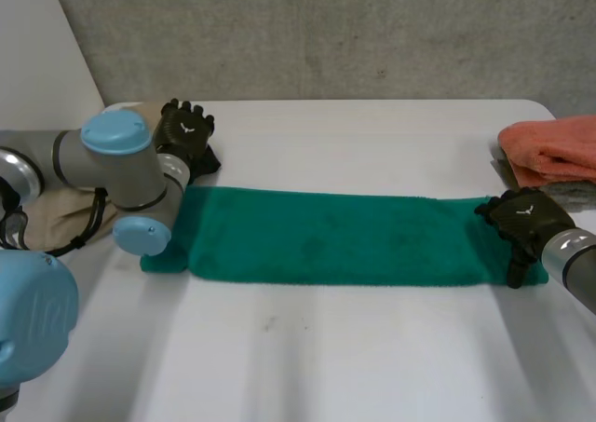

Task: Fold the laundry.

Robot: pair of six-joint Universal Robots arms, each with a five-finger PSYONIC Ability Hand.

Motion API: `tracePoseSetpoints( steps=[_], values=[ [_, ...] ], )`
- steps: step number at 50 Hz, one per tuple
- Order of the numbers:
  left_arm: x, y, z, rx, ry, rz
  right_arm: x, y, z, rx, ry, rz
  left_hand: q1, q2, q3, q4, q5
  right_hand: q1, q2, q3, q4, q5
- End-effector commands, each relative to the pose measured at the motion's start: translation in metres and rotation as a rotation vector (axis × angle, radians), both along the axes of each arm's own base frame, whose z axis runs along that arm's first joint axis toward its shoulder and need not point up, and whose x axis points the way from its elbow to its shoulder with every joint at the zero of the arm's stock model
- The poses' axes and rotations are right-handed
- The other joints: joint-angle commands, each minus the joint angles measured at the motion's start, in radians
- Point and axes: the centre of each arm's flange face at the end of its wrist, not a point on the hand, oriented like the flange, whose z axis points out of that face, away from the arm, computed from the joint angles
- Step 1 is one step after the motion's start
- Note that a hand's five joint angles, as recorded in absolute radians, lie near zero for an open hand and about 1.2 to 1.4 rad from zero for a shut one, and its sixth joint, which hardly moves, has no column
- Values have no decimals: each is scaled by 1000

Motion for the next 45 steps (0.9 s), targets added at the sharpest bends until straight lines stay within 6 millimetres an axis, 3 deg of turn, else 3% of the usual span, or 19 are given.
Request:
tracePoseSetpoints(
  steps=[1, 9, 15, 19, 20, 22, 26, 35, 39, 43, 45],
  values=[
    [6, 32, 19, 56, -6, -3, -6, 2, 2, -3, -12, -1, 5, 0, -5, 1, -21, -53, -35, -39, -33, -51],
    [8, 83, 36, 143, 95, -32, -8, 0, 1, -3, -13, -4, -1, -6, -10, -5, -27, -53, -35, -39, -33, -51],
    [13, 103, 42, 190, 168, -50, -12, -3, -3, 3, -13, -16, -1, -6, -10, -5, -27, 68, 86, 83, 88, 70],
    [14, 111, 42, 206, 171, -71, -15, -5, -10, 19, -11, -24, 2, -3, -8, -2, -24, 320, 338, 335, 340, 322],
    [15, 112, 42, 209, 170, -72, -19, -7, -11, 22, -12, -35, 2, -3, -8, -2, -24, 673, 691, 687, 693, 675],
    [15, 114, 42, 210, 170, -72, -23, -9, -10, 21, -13, -48, 2, -3, -8, -2, -24, 1152, 1170, 1167, 1172, 1154],
    [17, 115, 45, 206, 173, -71, -37, -15, -9, 17, 4, -95, -1, -6, -10, -5, -27, 1168, 1186, 1183, 1188, 1171],
    [26, 126, 59, 188, 185, -65, -105, -45, 8, -57, 28, -268, -4, -9, -13, -8, -30, 1168, 1186, 1183, 1188, 1171],
    [31, 130, 62, 189, 185, -57, -122, -55, 17, -102, 103, -285, -4, -9, -13, -8, -30, 1168, 1186, 1183, 1188, 1171],
    [35, 136, 63, 194, 183, -52, -120, -59, 26, -138, 128, -261, -7, -12, -16, -11, -33, 1168, 1186, 1183, 1188, 1171],
    [37, 139, 65, 192, 184, -54, -98, -57, 38, -176, 119, -201, -10, -15, -19, -14, -36, 1168, 1186, 1183, 1188, 1171]
  ],
)
